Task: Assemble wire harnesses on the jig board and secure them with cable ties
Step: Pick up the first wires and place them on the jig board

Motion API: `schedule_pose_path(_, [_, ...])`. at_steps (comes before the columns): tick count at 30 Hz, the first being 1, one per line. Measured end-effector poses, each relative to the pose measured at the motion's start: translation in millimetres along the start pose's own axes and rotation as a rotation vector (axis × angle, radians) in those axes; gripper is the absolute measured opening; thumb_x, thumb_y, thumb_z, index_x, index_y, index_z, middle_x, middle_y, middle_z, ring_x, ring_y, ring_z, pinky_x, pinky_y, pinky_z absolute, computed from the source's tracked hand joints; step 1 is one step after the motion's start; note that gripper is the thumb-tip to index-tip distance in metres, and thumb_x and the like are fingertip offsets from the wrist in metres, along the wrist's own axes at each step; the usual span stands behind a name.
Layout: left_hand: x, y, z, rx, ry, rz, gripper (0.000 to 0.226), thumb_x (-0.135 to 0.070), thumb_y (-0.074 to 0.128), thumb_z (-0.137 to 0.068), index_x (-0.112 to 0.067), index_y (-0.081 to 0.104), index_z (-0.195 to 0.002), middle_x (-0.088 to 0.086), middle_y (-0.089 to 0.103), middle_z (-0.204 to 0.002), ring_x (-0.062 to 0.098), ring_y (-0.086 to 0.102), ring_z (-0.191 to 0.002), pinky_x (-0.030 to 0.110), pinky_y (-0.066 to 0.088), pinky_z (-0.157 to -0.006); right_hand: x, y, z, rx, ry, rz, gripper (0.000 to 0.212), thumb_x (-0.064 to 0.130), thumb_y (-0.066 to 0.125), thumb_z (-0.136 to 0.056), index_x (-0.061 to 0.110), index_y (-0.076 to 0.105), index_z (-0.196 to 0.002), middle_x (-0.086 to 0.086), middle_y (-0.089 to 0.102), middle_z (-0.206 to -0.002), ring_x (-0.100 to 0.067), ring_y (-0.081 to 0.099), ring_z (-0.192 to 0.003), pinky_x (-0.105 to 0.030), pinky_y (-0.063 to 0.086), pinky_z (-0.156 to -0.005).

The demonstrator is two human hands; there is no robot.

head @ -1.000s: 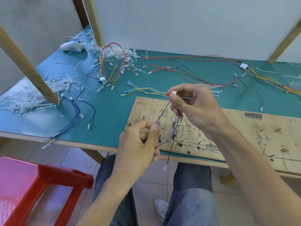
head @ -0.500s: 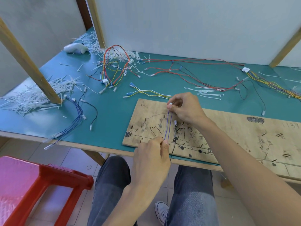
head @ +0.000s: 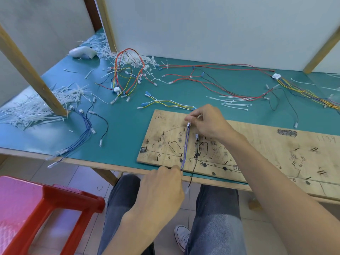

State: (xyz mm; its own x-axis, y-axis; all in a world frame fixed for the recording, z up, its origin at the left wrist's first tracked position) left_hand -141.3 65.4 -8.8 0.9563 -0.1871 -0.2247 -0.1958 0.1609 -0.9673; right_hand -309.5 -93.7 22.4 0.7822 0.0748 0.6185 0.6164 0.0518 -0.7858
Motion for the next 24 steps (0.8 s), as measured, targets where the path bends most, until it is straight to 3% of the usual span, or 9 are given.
schedule_pose_path(2, [1.9,-0.8,-1.5,0.025,0.038,-0.057,0.010,-0.033,0.045,-0.105,-0.029,0.041,-0.096,-0.010,0.022,-0.070,0.020,0.034,-0.064,0.033,0.015,-0.049,12.6,-2.0,19.2,-0.047,-0.116,0.109,0.016,0.036,0.070,-0.100,0.029,0.082,-0.109,0.009,0.070,-0.099,-0.017,0.060,-0.098,-0.038,0.045,-0.088])
schedule_pose_path(4, [3.3,-0.8,-4.2,0.074,0.076,-0.104,0.004,-0.030,0.047,-0.105,-0.026,0.048,-0.104,-0.009,0.024,-0.070,0.019,0.032,-0.062,0.033,0.017,-0.050,27.0,5.4,49.7,-0.025,-0.283,0.164,0.016,0.044,0.073,-0.095,0.033,0.081,-0.104,0.013,0.068,-0.108,-0.015,0.054,-0.108,-0.042,0.038,-0.092])
schedule_pose_path(6, [3.5,-3.7,-6.0,0.135,0.114,-0.137,0.001,-0.027,0.049,-0.105,-0.027,0.048,-0.105,-0.008,0.024,-0.071,0.019,0.031,-0.063,0.034,0.018,-0.051,31.0,17.7,77.5,0.030,-0.355,0.218,0.018,0.050,0.073,-0.093,0.034,0.082,-0.095,0.017,0.068,-0.102,-0.012,0.052,-0.107,-0.041,0.034,-0.092])
schedule_pose_path(9, [12.6,-17.3,-8.2,0.131,0.134,-0.121,0.019,-0.035,0.041,-0.110,-0.029,0.038,-0.092,-0.008,0.031,-0.072,0.025,0.047,-0.073,0.038,0.033,-0.058,23.1,25.7,99.6,-0.015,-0.358,0.241,0.019,0.046,0.073,-0.095,0.030,0.083,-0.093,0.014,0.070,-0.093,-0.015,0.056,-0.103,-0.041,0.034,-0.089])
schedule_pose_path(12, [40.9,-42.3,-18.8,0.074,0.064,-0.027,0.032,-0.045,0.039,-0.108,-0.024,0.053,-0.087,-0.005,0.053,-0.076,0.024,0.060,-0.078,0.040,0.050,-0.067,21.2,29.8,109.3,-0.128,-0.365,0.233,0.006,0.032,0.080,-0.092,0.028,0.084,-0.092,0.013,0.068,-0.087,-0.021,0.062,-0.098,-0.039,0.033,-0.084])
schedule_pose_path(16, [71.7,-74.4,-41.5,-0.043,0.044,0.251,0.032,-0.040,0.056,-0.101,-0.027,0.070,-0.075,-0.013,0.060,-0.063,0.005,0.057,-0.068,0.020,0.038,-0.061,21.0,37.1,117.0,-0.222,-0.328,0.220,0.004,0.030,0.080,-0.092,0.031,0.082,-0.089,0.015,0.065,-0.087,-0.021,0.058,-0.101,-0.037,0.028,-0.085])
schedule_pose_path(20, [74.1,-83.5,-76.9,-0.078,0.078,0.243,0.017,-0.039,0.069,-0.098,-0.033,0.069,-0.082,-0.012,0.064,-0.071,0.009,0.054,-0.069,0.035,0.044,-0.067,22.4,42.2,121.1,-0.290,-0.303,0.214,0.006,0.028,0.079,-0.093,0.030,0.081,-0.088,0.015,0.063,-0.087,-0.021,0.055,-0.100,-0.036,0.023,-0.084])
schedule_pose_path(24, [72.7,-81.6,-100.0,-0.082,0.175,0.150,0.015,-0.038,0.065,-0.100,-0.037,0.062,-0.085,-0.021,0.064,-0.079,0.010,0.055,-0.075,0.041,0.051,-0.075,23.1,46.7,123.9,-0.316,-0.292,0.202,0.005,0.027,0.078,-0.094,0.028,0.082,-0.091,0.014,0.063,-0.090,-0.022,0.056,-0.099,-0.038,0.027,-0.082])
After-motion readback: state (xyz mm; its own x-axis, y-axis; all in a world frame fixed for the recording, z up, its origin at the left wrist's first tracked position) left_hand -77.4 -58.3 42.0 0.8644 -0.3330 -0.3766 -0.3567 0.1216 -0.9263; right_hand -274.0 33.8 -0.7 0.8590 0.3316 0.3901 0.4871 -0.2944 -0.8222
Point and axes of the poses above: each hand's wrist, its own z-axis away from the middle knuckle, its own y-axis out of the palm, x = y × z, the point moved 4 cm from there along -z, towards the middle knuckle
